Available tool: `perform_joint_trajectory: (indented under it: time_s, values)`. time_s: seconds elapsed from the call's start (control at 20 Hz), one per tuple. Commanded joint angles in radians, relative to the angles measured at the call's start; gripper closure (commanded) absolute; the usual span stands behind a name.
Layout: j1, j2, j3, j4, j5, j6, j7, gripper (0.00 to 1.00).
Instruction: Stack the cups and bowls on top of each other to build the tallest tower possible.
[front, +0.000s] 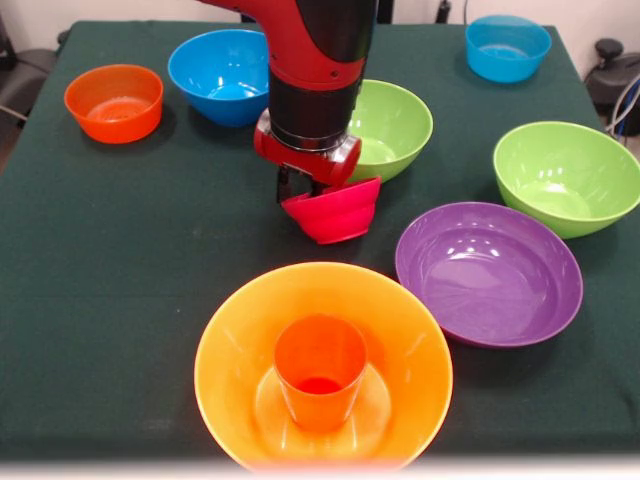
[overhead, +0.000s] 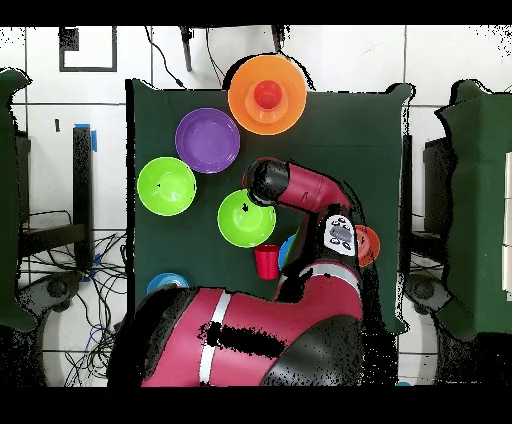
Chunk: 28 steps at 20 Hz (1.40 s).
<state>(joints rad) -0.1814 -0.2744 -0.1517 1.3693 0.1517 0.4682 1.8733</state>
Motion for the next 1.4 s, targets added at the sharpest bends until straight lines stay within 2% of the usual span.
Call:
perform_joint_trajectory:
  time_s: [0.05, 0.4, 0.95, 1.4]
  values:
    - [0.02, 0.056, 0.079, -0.042, -0.047, -0.003, 0.054, 1.0]
    - [0.026, 0.041, 0.069, -0.054, -0.045, 0.041, 0.047, 1.0]
    - [0.006, -0.082, 0.084, 0.003, -0.036, 0.173, 0.013, 1.0]
    - [-0.008, -0.119, 0.096, 0.007, -0.035, 0.226, 0.003, 1.0]
